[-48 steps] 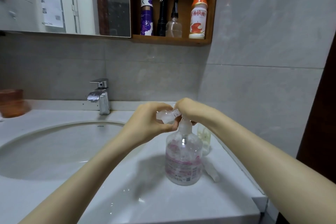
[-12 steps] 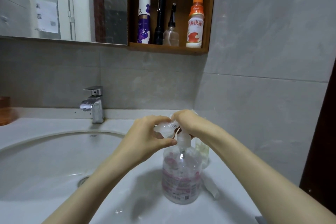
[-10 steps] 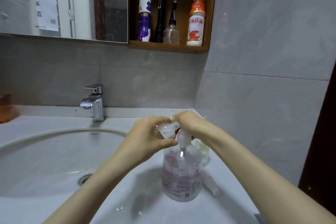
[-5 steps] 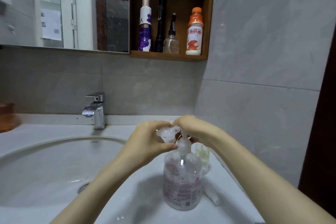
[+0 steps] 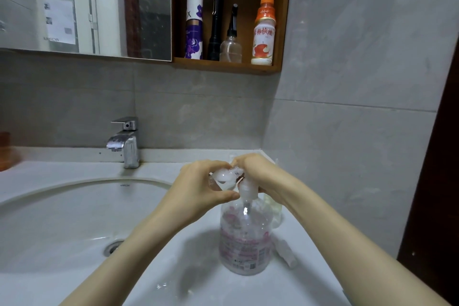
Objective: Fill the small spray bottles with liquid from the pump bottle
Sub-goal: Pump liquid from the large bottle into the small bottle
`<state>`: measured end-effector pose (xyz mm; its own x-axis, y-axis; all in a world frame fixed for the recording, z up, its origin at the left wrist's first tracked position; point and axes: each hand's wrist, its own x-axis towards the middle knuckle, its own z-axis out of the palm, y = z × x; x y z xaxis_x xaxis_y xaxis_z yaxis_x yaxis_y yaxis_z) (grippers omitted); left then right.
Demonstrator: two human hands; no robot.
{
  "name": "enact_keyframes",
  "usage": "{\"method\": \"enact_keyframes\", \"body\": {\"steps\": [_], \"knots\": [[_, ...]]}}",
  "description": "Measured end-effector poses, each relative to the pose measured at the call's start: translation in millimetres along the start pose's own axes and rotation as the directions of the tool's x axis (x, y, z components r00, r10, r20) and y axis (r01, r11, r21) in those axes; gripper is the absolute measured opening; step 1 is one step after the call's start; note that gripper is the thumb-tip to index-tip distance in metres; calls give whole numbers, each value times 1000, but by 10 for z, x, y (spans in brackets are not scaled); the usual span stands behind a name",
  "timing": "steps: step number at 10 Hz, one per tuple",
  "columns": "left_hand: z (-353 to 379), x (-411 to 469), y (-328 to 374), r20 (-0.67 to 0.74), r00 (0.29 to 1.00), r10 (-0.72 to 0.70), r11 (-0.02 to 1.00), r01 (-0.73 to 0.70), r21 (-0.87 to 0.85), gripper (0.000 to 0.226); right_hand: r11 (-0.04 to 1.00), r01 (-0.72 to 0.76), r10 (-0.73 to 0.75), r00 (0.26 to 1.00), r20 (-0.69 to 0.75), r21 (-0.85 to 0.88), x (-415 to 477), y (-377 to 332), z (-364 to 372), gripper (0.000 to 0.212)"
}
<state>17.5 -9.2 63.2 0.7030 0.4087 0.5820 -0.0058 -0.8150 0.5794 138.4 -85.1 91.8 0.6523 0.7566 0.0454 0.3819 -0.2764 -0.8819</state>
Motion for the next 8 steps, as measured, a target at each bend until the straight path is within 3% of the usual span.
{"method": "enact_keyframes", "body": {"steps": [1,2,4,5,7,8], "knots": [[-37,9,55,-5,1000,3,1000,-3,10,46,999,-33,33,999,-16,-9,-73,-76,-30,28],[-61,18,101,1,1000,15,999,-15,33,44,977,-104,109,994,20,-188,-81,-196,-59,29],[-61,29,57,9,1000,17,999,-17,43,45,944,-158,171,985,22,-291,-67,-270,-37,32],[-52,23,31,11,1000,10,999,-11,33,47,943,-153,171,985,35,-296,-62,-238,-42,32],[-54,2,-5,-13,1000,14,999,-14,-35,42,998,-12,12,1000,-1,-56,25,-62,-5,24],[-24,0,-35,13,1000,13,998,-12,-56,45,996,8,-7,1000,14,-89,36,-58,-20,28]]}}
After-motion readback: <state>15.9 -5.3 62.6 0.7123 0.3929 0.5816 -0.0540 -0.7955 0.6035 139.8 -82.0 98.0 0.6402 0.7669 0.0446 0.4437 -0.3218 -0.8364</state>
